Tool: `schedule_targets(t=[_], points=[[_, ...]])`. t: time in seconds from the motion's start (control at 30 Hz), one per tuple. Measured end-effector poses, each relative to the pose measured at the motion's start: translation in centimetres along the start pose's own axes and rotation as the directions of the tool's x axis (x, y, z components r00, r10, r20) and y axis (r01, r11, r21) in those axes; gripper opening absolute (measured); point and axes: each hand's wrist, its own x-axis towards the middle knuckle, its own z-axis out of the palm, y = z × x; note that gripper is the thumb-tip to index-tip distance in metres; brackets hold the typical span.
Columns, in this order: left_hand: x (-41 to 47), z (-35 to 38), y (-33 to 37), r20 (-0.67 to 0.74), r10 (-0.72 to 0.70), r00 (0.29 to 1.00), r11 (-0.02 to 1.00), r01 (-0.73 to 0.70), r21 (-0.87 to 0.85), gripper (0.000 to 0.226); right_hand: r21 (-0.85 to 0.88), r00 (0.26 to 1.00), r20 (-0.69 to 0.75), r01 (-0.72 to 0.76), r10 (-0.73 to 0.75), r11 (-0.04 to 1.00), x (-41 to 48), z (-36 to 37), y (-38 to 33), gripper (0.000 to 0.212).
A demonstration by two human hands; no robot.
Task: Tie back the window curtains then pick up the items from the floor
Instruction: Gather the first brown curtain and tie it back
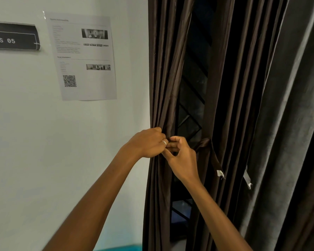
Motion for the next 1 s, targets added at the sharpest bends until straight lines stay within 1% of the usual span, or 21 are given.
schedule_targets(t=[0.1, 0.17, 0.23, 0.27, 0.33, 0.43, 0.53, 0.6, 0.73, 0.83, 0.9, 1.0], points=[[-0.4, -0.2, -0.2, 0.004, -0.011, 1.000, 1.000, 0.011, -0.024, 0.028, 0.017, 0.999, 0.022, -0.024, 0.024, 1.000, -0.1, 0.5, -0.2, 0.044], [-0.7, -0.2, -0.3, -0.001, -0.012, 1.000, 0.998, 0.012, -0.057, 0.026, 0.051, 0.998, 0.032, -0.060, 0.058, 0.997, 0.1, 0.5, -0.2, 0.039], [-1.1, 0.2, -0.6, -0.035, 0.001, 0.999, 0.996, -0.004, -0.088, 0.025, 0.063, 0.996, 0.017, -0.090, 0.089, 0.994, 0.5, 0.1, 0.0, 0.033], [-1.4, 0.6, -0.7, -0.070, 0.010, 0.997, 0.994, -0.017, -0.103, 0.025, 0.064, 0.995, 0.014, -0.096, 0.095, 0.993, 0.7, -0.2, 0.1, 0.029], [-2.2, 1.7, -1.0, -0.189, 0.016, 0.982, 0.988, -0.044, -0.145, 0.026, 0.060, 0.996, 0.032, -0.089, 0.087, 0.994, 1.0, -0.7, 0.2, 0.023], [-3.1, 3.3, -0.9, -0.379, -0.020, 0.925, 0.980, -0.057, -0.190, 0.029, 0.028, 0.997, 0.070, -0.046, 0.044, 0.999, 1.2, -1.0, 0.3, 0.016], [-3.8, 4.6, -0.8, -0.542, -0.028, 0.840, 0.995, -0.028, -0.093, 0.025, -0.009, 0.997, 0.081, -0.014, 0.015, 1.000, 1.5, -0.9, 0.4, 0.016], [-4.2, 5.3, -0.7, -0.614, -0.021, 0.789, 0.998, -0.017, -0.056, 0.025, -0.039, 0.997, 0.079, 0.001, 0.002, 0.999, 1.6, -0.8, 0.5, 0.017], [-4.7, 6.0, -0.7, -0.657, -0.011, 0.754, 1.000, -0.004, -0.022, 0.029, -0.117, 0.995, 0.096, 0.051, -0.040, 0.992, 1.9, -1.0, 0.6, 0.018], [-4.7, 5.8, -0.8, -0.684, 0.012, 0.730, 1.000, 0.006, 0.024, 0.033, -0.274, 0.993, 0.089, 0.104, -0.082, 0.956, 2.6, -1.9, 0.6, 0.019], [-4.7, 5.5, -0.8, -0.693, 0.002, 0.721, 0.999, 0.022, 0.025, 0.031, -0.350, 0.995, 0.058, 0.093, -0.078, 0.932, 2.9, -2.6, 0.7, 0.021], [-4.6, 5.4, -0.9, -0.703, -0.024, 0.711, 0.999, 0.049, 0.015, 0.027, -0.336, 0.999, 0.027, 0.038, -0.030, 0.941, 3.0, -2.9, 1.1, 0.030]])
